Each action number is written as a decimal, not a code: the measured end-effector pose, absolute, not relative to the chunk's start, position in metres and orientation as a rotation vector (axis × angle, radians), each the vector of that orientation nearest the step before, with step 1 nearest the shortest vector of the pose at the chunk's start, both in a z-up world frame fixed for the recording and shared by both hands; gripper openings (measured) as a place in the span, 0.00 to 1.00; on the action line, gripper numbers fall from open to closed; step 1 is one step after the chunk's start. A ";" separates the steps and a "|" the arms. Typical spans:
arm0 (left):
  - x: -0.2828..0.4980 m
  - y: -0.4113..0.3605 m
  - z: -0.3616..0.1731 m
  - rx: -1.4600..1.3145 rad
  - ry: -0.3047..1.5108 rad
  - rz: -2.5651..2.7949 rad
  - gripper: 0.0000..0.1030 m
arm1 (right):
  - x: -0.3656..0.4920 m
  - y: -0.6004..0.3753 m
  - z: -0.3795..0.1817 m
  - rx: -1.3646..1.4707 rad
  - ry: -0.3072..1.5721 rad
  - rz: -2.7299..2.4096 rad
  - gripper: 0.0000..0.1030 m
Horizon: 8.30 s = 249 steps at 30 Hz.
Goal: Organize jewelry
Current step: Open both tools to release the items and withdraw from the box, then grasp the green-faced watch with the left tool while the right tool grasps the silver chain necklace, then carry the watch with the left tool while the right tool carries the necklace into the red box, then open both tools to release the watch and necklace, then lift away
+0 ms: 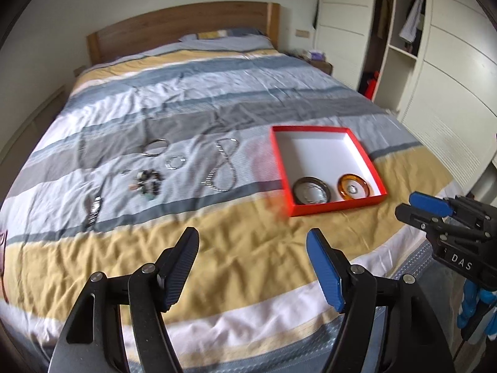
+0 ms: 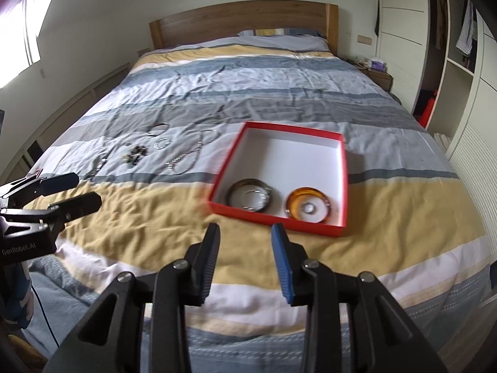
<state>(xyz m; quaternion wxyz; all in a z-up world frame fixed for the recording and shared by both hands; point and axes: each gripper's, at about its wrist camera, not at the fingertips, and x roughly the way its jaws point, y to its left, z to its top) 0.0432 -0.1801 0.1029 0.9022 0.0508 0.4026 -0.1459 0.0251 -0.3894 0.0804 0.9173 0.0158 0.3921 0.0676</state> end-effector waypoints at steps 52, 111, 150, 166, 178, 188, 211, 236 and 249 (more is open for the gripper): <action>0.100 -0.043 0.046 0.022 0.885 0.043 0.83 | 0.120 -0.265 0.055 -0.011 0.867 0.344 0.49; 0.238 0.065 -0.056 -0.178 0.993 0.026 0.11 | 0.308 -0.235 -0.067 0.144 1.012 0.306 0.04; 0.087 -0.025 0.073 -0.058 0.805 -0.164 0.11 | 0.101 -0.259 0.069 0.149 0.789 0.395 0.04; 0.105 -0.151 0.121 -0.003 0.745 -0.385 0.11 | 0.075 -0.368 0.117 0.175 0.668 0.250 0.04; 0.177 -0.278 0.094 0.082 0.811 -0.525 0.11 | 0.132 -0.466 0.086 0.201 0.702 0.145 0.04; 0.236 -0.329 0.036 0.119 0.915 -0.525 0.11 | 0.201 -0.492 0.026 0.193 0.794 0.139 0.04; 0.256 -0.333 -0.037 0.107 1.048 -0.503 0.18 | 0.234 -0.503 -0.041 0.138 0.957 0.147 0.06; 0.188 -0.299 0.028 0.082 0.946 -0.442 0.48 | 0.155 -0.498 0.022 0.182 0.878 0.083 0.30; 0.120 -0.224 0.067 0.076 0.886 -0.320 0.68 | 0.082 -0.447 0.054 0.195 0.833 0.074 0.35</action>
